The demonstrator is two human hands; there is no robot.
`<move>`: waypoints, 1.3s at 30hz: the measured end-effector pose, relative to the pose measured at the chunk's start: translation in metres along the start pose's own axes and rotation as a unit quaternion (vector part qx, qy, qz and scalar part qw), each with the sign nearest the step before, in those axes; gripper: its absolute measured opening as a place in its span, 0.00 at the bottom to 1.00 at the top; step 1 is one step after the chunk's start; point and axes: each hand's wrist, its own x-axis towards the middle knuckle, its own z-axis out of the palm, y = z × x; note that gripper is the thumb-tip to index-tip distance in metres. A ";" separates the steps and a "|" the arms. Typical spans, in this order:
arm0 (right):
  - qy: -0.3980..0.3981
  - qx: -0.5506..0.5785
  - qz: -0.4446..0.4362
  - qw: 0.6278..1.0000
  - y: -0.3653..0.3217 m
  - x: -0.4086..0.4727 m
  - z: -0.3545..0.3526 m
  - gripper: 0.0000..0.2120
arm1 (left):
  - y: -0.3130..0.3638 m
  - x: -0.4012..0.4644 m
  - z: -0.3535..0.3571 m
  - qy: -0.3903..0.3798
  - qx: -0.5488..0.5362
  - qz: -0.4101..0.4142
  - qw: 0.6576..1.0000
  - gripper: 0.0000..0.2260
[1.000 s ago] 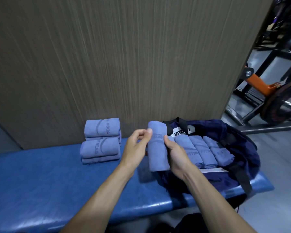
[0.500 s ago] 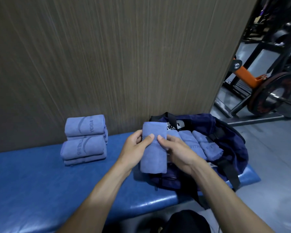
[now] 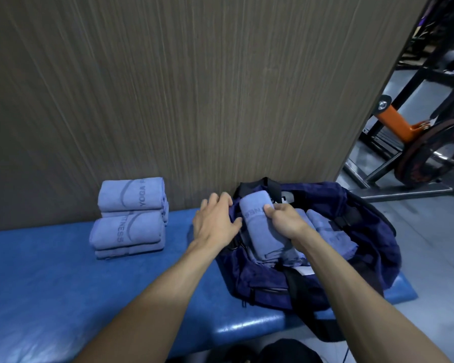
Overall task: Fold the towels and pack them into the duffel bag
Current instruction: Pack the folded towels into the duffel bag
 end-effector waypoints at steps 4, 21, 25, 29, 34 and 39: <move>0.056 -0.156 -0.051 0.985 0.001 0.003 0.022 0.20 | 0.003 0.017 0.007 -0.030 0.124 0.026 0.991 0.14; 0.120 -0.415 -0.303 0.849 0.033 -0.002 0.048 0.21 | -0.011 0.044 0.015 -0.034 -0.385 -0.189 0.903 0.18; 0.090 -0.393 -0.286 0.869 0.034 0.000 0.045 0.20 | -0.009 0.048 0.004 -0.106 -0.540 -0.205 0.810 0.13; 0.050 -0.385 -0.308 0.869 0.041 -0.006 0.041 0.22 | -0.016 0.044 0.001 -0.143 -0.506 -0.169 0.834 0.16; 0.020 -0.397 -0.318 0.861 0.041 -0.008 0.039 0.33 | -0.016 0.010 -0.015 0.091 -0.189 0.049 0.977 0.03; -0.034 -0.420 -0.287 0.860 0.043 -0.007 0.034 0.42 | 0.007 -0.051 -0.017 -0.133 -0.037 0.249 0.959 0.05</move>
